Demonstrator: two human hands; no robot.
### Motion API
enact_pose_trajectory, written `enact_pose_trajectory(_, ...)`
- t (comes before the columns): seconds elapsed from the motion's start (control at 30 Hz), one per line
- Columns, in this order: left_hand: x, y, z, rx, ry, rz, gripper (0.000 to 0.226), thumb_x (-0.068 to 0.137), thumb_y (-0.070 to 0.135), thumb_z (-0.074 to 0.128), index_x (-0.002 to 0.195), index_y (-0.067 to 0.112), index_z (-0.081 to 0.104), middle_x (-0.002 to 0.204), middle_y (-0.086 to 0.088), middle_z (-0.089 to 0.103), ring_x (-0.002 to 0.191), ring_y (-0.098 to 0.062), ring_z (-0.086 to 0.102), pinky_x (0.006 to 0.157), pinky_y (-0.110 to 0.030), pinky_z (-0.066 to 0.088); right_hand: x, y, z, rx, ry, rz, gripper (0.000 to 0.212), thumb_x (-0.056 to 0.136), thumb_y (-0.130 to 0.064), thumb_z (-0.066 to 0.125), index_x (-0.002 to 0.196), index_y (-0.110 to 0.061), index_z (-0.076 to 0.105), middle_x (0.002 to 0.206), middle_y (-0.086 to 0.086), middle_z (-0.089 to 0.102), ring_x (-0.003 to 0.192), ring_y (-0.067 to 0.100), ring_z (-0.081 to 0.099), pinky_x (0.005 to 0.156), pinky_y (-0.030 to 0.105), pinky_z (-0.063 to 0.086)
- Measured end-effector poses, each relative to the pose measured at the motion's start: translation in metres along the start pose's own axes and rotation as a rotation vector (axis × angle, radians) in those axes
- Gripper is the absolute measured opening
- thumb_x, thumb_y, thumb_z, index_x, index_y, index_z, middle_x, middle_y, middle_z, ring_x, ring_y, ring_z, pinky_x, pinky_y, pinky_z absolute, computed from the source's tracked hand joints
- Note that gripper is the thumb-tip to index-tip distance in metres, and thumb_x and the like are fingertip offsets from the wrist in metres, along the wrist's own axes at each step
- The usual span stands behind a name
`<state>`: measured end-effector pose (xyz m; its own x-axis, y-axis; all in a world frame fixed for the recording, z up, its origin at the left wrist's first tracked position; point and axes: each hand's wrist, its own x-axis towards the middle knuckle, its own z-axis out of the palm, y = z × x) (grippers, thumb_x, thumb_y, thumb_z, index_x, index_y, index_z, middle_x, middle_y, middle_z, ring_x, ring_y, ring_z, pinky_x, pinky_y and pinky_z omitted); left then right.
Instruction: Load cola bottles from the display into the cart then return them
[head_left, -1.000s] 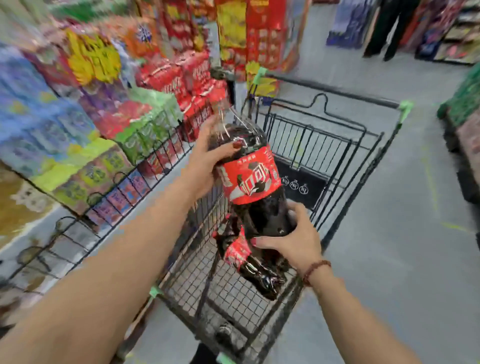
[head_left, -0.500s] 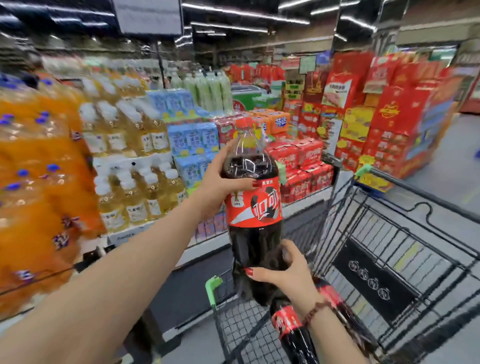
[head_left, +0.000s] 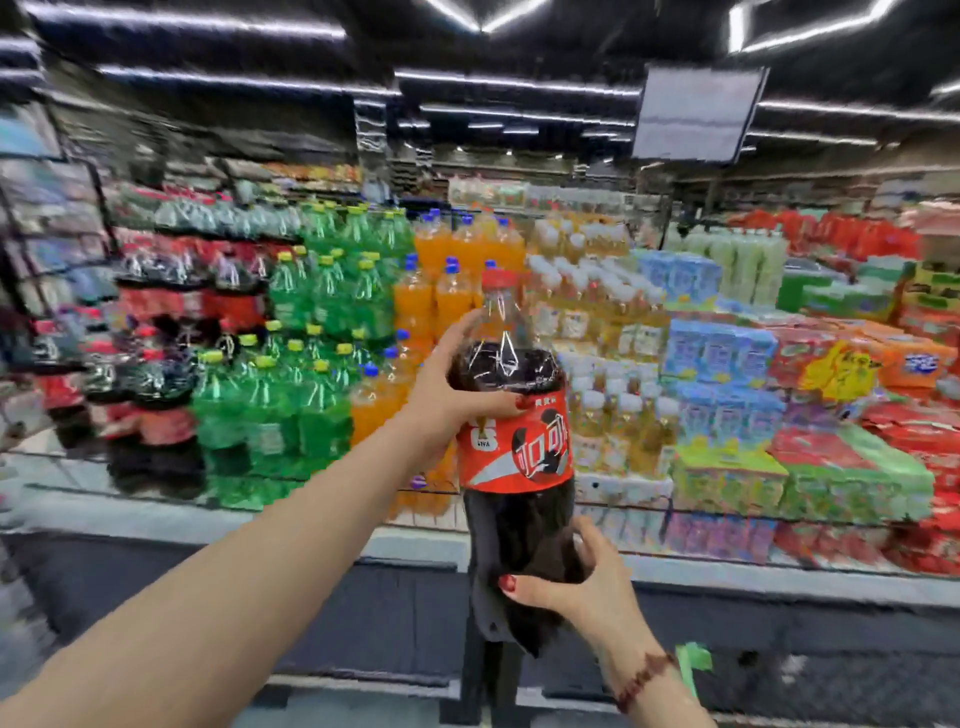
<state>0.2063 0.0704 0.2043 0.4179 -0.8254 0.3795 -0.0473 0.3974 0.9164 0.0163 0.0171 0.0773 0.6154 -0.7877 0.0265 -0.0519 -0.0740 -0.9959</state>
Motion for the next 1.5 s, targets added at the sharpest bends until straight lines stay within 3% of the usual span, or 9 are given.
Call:
enact_pose_trajectory(0.07, -0.012, 0.012, -0.054, 0.036, 0.052, 0.024, 0.112, 0.039, 0.016, 0.088, 0.140, 0.034, 0.044, 0.131, -0.012, 0.060, 0.111, -0.031, 0.065, 0.089, -0.045, 0.055, 0.007, -0.010, 0.051, 0.003, -0.077, -0.014, 0.084, 0.029, -0.031, 0.097, 0.104, -0.020, 0.062, 0.106, -0.002, 0.072, 0.095, 0.011, 0.069, 0.080, 0.029, 0.057)
enact_pose_trajectory(0.2, -0.042, 0.038, -0.160, 0.090, 0.170, 0.053, 0.102, 0.038, 0.016, 0.086, 0.128, 0.044, 0.048, 0.129, -0.009, 0.061, 0.107, -0.024, 0.066, 0.083, -0.036, 0.056, 0.026, -0.020, 0.157, -0.025, -0.195, -0.072, 0.071, 0.039, -0.004, 0.095, 0.101, -0.017, 0.063, 0.092, -0.007, 0.075, 0.087, 0.007, 0.070, 0.069, 0.017, 0.054)
enact_pose_trajectory(0.3, -0.064, 0.055, -0.237, 0.125, 0.255, 0.056, 0.100, 0.041, 0.016, 0.087, 0.128, 0.047, 0.049, 0.133, -0.006, 0.058, 0.111, -0.024, 0.065, 0.085, -0.039, 0.056, 0.039, -0.023, 0.232, -0.011, -0.325, -0.090, 0.072, 0.035, -0.013, 0.096, 0.099, -0.022, 0.065, 0.097, -0.002, 0.075, 0.093, 0.013, 0.070, 0.080, 0.028, 0.056)
enact_pose_trajectory(0.4, -0.086, 0.065, -0.302, 0.167, 0.372, 0.072, 0.102, 0.043, 0.014, 0.087, 0.135, 0.037, 0.047, 0.127, -0.005, 0.063, 0.110, -0.027, 0.066, 0.089, -0.046, 0.056, 0.052, -0.024, 0.299, 0.028, -0.436, -0.081, 0.059, 0.042, -0.002, 0.094, 0.091, -0.015, 0.063, 0.090, -0.004, 0.075, 0.083, 0.003, 0.069, 0.070, 0.016, 0.053)
enact_pose_trajectory(0.67, -0.125, 0.075, -0.437, 0.219, 0.643, 0.084, 0.106, 0.044, 0.013, 0.085, 0.141, 0.025, 0.044, 0.130, -0.007, 0.060, 0.108, -0.026, 0.066, 0.082, -0.039, 0.057, 0.094, -0.024, 0.447, 0.020, -0.682, -0.077, 0.076, 0.027, -0.024, 0.090, 0.096, -0.008, 0.063, 0.089, 0.000, 0.075, 0.080, 0.009, 0.069, 0.068, 0.018, 0.052)
enact_pose_trajectory(0.83, -0.128, 0.066, -0.512, 0.257, 0.796, 0.086, 0.106, 0.041, 0.017, 0.087, 0.137, 0.036, 0.045, 0.140, -0.007, 0.053, 0.114, -0.028, 0.063, 0.084, -0.041, 0.056, 0.137, -0.014, 0.526, 0.024, -0.824, -0.092, 0.066, 0.038, -0.002, 0.090, 0.098, -0.007, 0.065, 0.094, 0.005, 0.075, 0.086, 0.012, 0.070, 0.070, 0.020, 0.052)
enact_pose_trajectory(1.13, -0.082, 0.058, -0.635, 0.344, 0.902, 0.064, 0.101, 0.041, 0.012, 0.088, 0.130, 0.042, 0.051, 0.136, -0.007, 0.058, 0.114, -0.030, 0.064, 0.087, -0.044, 0.055, 0.233, -0.005, 0.651, 0.021, -0.994, -0.058, 0.048, 0.050, 0.011, 0.088, 0.084, -0.010, 0.061, 0.076, -0.007, 0.073, 0.072, 0.002, 0.066, 0.064, 0.015, 0.049)
enact_pose_trajectory(1.27, -0.065, 0.058, -0.680, 0.383, 0.924, 0.054, 0.100, 0.039, 0.012, 0.088, 0.126, 0.044, 0.052, 0.131, -0.008, 0.061, 0.108, -0.028, 0.067, 0.083, -0.043, 0.057, 0.264, -0.008, 0.697, -0.012, -1.005, -0.081, 0.063, 0.040, -0.020, 0.095, 0.095, -0.013, 0.066, 0.094, 0.000, 0.075, 0.095, 0.021, 0.069, 0.083, 0.039, 0.056)
enact_pose_trajectory(1.5, -0.028, 0.050, -0.766, 0.402, 0.920, 0.113, 0.099, 0.042, 0.011, 0.088, 0.130, 0.039, 0.052, 0.132, -0.007, 0.061, 0.111, -0.026, 0.066, 0.087, -0.043, 0.056, 0.317, -0.014, 0.772, -0.039, -0.998, -0.041, 0.064, 0.045, -0.012, 0.093, 0.102, -0.010, 0.064, 0.101, 0.002, 0.074, 0.097, 0.016, 0.069, 0.084, 0.033, 0.055)
